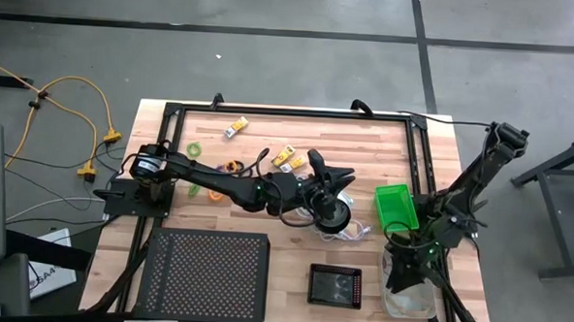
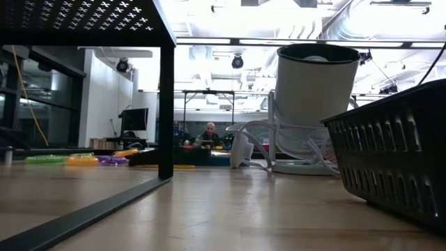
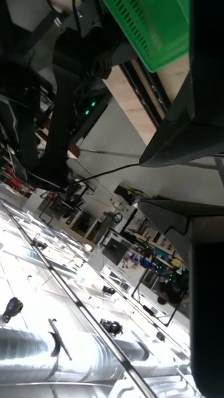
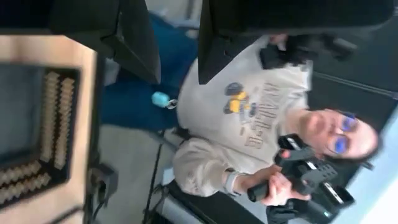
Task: Pick & Place Office Desk Supplies
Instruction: Put the black rubberband into the gray bin
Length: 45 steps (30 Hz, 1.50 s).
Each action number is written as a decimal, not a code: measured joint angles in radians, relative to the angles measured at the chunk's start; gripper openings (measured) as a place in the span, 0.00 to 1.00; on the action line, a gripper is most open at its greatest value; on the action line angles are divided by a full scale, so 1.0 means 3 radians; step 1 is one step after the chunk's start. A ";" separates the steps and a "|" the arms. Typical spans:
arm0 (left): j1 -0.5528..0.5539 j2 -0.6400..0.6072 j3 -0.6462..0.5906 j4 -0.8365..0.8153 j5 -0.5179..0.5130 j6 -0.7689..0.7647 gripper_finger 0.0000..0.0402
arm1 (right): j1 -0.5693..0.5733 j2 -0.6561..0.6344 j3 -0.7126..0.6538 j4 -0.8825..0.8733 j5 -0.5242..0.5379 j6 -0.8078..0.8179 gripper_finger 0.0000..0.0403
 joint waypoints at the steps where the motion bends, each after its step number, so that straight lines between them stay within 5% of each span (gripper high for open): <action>1: -0.0002 0.0000 0.0000 0.0000 0.0000 -0.0024 0.23 | -0.0063 0.0000 0.0000 -0.0024 0.0004 -0.0133 0.24; 10: -0.0005 0.0000 0.0000 0.0000 -0.0012 -0.0052 0.23 | -0.0835 -0.0084 0.0000 0.0042 0.0029 -0.1133 0.24; 22: -0.0004 0.0000 0.0000 -0.0022 -0.0057 -0.0039 0.23 | -0.1935 -0.0736 0.0000 -0.0093 0.0031 -0.1989 0.23; 32: -0.0004 0.0000 0.0000 -0.0023 -0.0056 -0.0052 0.23 | -0.2754 -0.0880 0.0000 -0.0651 0.0971 -0.2352 0.23; 45: -0.0004 0.0000 0.0000 -0.0103 -0.0057 -0.0065 0.23 | -0.3500 -0.0882 0.0000 -0.0669 0.0985 -0.2664 0.23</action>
